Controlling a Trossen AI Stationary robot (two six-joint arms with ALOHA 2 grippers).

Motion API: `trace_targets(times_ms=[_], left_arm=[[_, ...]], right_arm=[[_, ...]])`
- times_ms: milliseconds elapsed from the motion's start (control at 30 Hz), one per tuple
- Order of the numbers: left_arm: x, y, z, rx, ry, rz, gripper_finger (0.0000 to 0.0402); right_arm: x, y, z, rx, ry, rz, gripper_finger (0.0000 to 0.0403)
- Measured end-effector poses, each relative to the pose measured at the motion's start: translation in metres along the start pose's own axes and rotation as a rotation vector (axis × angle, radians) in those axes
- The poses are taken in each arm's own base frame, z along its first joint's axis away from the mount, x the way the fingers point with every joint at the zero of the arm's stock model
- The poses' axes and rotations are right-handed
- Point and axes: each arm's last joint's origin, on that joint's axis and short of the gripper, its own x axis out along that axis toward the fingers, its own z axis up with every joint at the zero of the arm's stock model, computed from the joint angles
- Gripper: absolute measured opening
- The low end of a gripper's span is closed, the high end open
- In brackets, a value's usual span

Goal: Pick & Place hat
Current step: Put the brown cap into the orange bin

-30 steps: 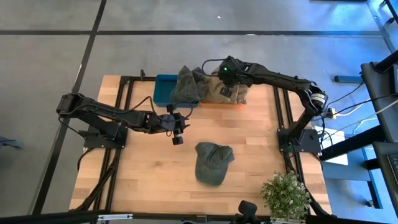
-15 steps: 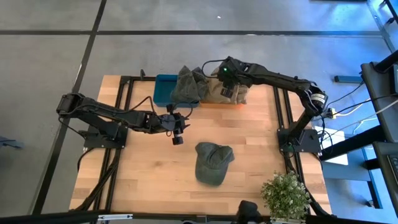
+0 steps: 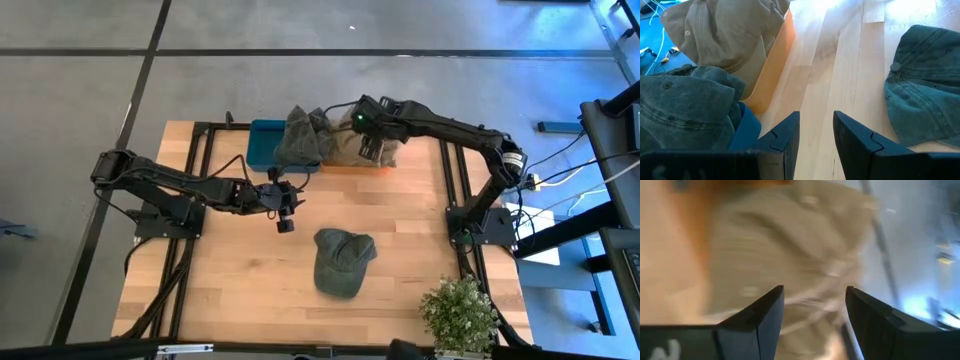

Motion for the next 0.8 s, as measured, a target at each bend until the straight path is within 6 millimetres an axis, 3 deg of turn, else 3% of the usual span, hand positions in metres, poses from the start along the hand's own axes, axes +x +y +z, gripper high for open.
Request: trace_targets(times_ms=[167,500,667,800], left_arm=[[0.000,0.000,0.000,0.000,0.000,-0.001,0.0114],[0.000,0.000,0.000,0.002,0.005,-0.001,0.0114],[0.000,0.000,0.000,0.002,0.005,-0.001,0.0114],[0.000,0.000,0.000,0.002,0.003,-0.001,0.0114]], right_arm=[[0.012,0.025,-0.008,-0.042,0.007,0.196,0.0213],[0.020,0.041,-0.018,-0.039,0.047,0.173,0.0213],[0.031,0.043,-0.025,-0.045,0.072,0.082,0.0213],[0.032,0.037,-0.027,-0.045,0.103,-0.089,0.0213]])
